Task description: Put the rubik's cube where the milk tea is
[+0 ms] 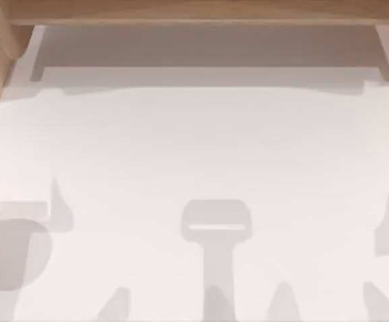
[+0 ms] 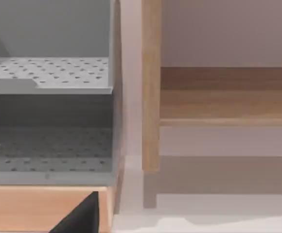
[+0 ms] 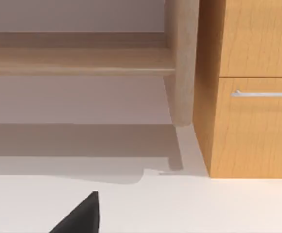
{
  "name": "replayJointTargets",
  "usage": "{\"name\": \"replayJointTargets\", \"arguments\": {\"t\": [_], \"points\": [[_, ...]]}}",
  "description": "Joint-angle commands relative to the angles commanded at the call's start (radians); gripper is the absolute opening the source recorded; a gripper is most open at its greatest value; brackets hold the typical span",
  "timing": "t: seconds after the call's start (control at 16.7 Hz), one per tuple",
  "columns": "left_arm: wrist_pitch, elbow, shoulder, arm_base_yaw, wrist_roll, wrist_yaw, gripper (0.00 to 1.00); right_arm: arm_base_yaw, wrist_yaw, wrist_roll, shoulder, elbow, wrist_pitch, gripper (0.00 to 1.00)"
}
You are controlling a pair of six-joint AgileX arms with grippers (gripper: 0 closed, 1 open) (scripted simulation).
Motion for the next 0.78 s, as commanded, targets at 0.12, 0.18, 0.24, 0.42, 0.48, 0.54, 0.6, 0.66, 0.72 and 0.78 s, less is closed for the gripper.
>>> {"name": "replayJointTargets", "arguments": {"t": [0.12,0.18,0.24,0.42,0.48,0.54,0.6,0.66,0.72,0.78], "points": [[0.011,0.145,0.153,-0.050,0.005,-0.048,1.00,0.000,0.000,0.000,0.000,0.000,0.000,1.00],[0.018,0.228,0.240,-0.078,0.008,-0.074,1.00,0.000,0.000,0.000,0.000,0.000,0.000,1.00],[0.025,0.314,0.332,-0.107,0.010,-0.102,1.00,0.000,0.000,0.000,0.000,0.000,0.000,1.00],[0.046,0.592,0.630,-0.203,0.016,-0.191,1.00,0.000,0.000,0.000,0.000,0.000,0.000,1.00],[0.053,0.686,0.732,-0.235,0.017,-0.221,1.00,0.000,0.000,0.000,0.000,0.000,0.000,1.00],[0.060,0.780,0.834,-0.267,0.018,-0.251,1.00,0.000,0.000,0.000,0.000,0.000,0.000,1.00],[0.067,0.872,0.934,-0.298,0.018,-0.279,1.00,0.000,0.000,0.000,0.000,0.000,0.000,1.00],[0.073,0.962,1.030,-0.327,0.018,-0.307,1.00,0.000,0.000,0.000,0.000,0.000,0.000,1.00],[0.078,1.047,1.123,-0.355,0.018,-0.333,1.00,0.000,0.000,0.000,0.000,0.000,0.000,1.00],[0.083,1.128,1.209,-0.381,0.017,-0.357,1.00,0.000,0.000,0.000,0.000,0.000,0.000,1.00]]}}
